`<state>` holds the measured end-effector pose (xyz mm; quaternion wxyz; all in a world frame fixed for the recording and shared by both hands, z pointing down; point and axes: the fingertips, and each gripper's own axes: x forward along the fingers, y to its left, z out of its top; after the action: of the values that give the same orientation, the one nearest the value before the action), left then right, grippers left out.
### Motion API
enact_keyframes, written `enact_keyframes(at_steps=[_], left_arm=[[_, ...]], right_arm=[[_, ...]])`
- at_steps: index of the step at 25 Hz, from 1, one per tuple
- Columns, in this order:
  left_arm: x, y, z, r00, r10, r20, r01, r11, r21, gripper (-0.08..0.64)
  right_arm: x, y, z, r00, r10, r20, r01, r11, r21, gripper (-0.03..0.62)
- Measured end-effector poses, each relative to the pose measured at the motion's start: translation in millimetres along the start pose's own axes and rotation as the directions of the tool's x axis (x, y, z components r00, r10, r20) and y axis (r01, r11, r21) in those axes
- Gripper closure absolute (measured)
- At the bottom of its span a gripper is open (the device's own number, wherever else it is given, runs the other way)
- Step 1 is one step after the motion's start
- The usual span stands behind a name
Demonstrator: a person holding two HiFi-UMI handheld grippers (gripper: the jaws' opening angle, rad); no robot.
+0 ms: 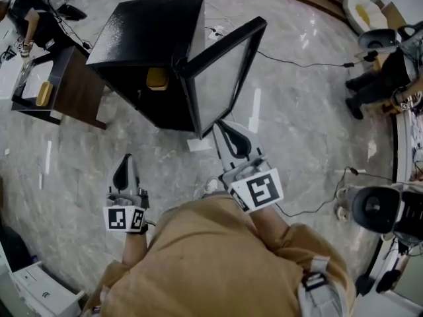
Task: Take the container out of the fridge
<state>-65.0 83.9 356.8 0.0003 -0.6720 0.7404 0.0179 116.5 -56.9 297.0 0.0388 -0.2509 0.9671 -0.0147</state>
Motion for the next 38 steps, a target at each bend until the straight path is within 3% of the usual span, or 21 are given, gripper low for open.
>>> enact_keyframes(at_steps=[5, 15, 26, 30, 38], left_arm=[[13.4, -2.1, 5.3, 0.999, 0.036, 0.002, -0.036, 0.999, 0.029, 0.558], [43.9, 7.1, 12.0, 0.998, 0.059, -0.008, -0.059, 0.997, 0.053, 0.558], [82.5, 56.8, -2.9, 0.999, -0.025, -0.034, 0.027, 0.998, 0.065, 0.558], [104.6, 70.0, -19.3, 0.992, -0.087, -0.094, 0.093, 0.994, 0.062, 0.558], [130.2, 97.6, -52.3, 0.968, -0.146, -0.204, 0.155, 0.987, 0.031, 0.558]], right_arm=[[13.4, -13.4, 4.2, 0.999, 0.023, 0.046, -0.024, 0.999, 0.021, 0.589], [35.7, -31.8, -0.7, 0.999, 0.045, 0.024, -0.046, 0.998, 0.052, 0.589], [69.9, -22.4, 6.1, 0.999, -0.031, 0.016, 0.031, 1.000, 0.006, 0.589], [84.6, -22.9, 4.8, 0.998, -0.066, 0.008, 0.066, 0.998, 0.005, 0.589], [96.0, -10.0, 0.9, 0.993, -0.116, 0.002, 0.116, 0.993, 0.002, 0.589]])
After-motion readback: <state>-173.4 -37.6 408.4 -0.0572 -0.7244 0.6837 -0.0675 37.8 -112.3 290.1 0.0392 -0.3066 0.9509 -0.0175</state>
